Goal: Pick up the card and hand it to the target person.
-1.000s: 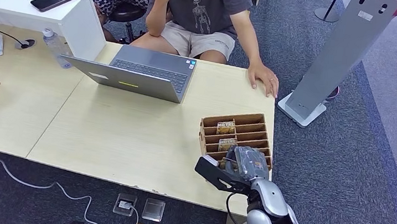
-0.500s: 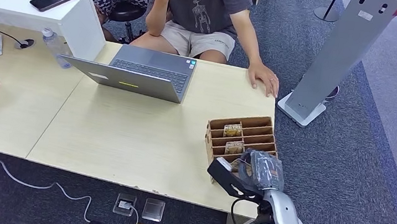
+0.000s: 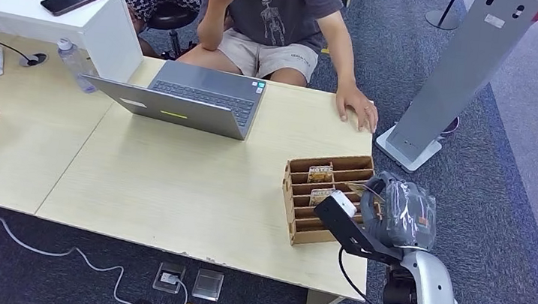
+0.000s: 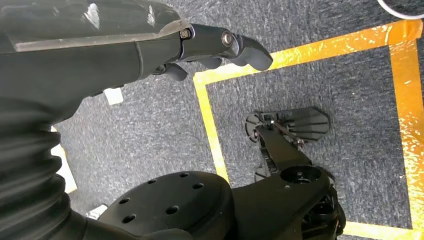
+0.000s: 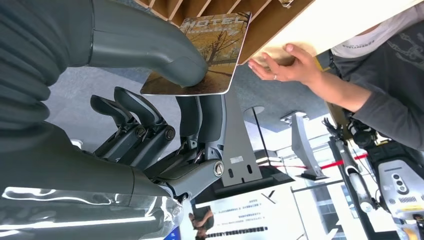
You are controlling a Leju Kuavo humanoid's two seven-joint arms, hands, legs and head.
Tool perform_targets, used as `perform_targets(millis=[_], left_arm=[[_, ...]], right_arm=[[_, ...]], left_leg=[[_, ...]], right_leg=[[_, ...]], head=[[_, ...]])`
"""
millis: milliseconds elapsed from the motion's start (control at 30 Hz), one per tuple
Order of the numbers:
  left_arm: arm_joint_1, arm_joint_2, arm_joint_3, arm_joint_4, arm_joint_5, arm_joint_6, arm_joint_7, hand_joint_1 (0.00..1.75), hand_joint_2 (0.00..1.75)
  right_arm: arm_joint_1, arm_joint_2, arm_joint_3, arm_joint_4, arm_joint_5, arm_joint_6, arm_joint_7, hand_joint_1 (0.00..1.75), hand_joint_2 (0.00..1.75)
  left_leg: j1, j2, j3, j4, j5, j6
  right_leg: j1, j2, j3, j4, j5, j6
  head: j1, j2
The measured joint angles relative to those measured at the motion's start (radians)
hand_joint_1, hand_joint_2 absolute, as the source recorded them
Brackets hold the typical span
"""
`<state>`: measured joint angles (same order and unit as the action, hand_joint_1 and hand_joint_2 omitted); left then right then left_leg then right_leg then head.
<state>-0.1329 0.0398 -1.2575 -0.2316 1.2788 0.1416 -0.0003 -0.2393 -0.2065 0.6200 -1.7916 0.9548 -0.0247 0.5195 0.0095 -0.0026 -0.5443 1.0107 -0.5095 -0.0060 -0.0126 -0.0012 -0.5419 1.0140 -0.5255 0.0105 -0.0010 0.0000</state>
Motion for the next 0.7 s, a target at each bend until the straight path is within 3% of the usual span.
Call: perform_targets(millis=[700], left_arm=[[-0.004,0.002,-0.008,0.0,-0.039,-0.003,-0.003,0.0,1.75]], right_arm=[[0.022,-0.003,-0.043,-0.009,-0.007,0.006,-0.005,1.75,1.75]], left_leg=[[0.0,0.0,0.0,0.0,0.0,0.0]], right_leg=[[0.0,0.0,0.0,0.0,0.0,0.0]], head=[[0.0,0.0]])
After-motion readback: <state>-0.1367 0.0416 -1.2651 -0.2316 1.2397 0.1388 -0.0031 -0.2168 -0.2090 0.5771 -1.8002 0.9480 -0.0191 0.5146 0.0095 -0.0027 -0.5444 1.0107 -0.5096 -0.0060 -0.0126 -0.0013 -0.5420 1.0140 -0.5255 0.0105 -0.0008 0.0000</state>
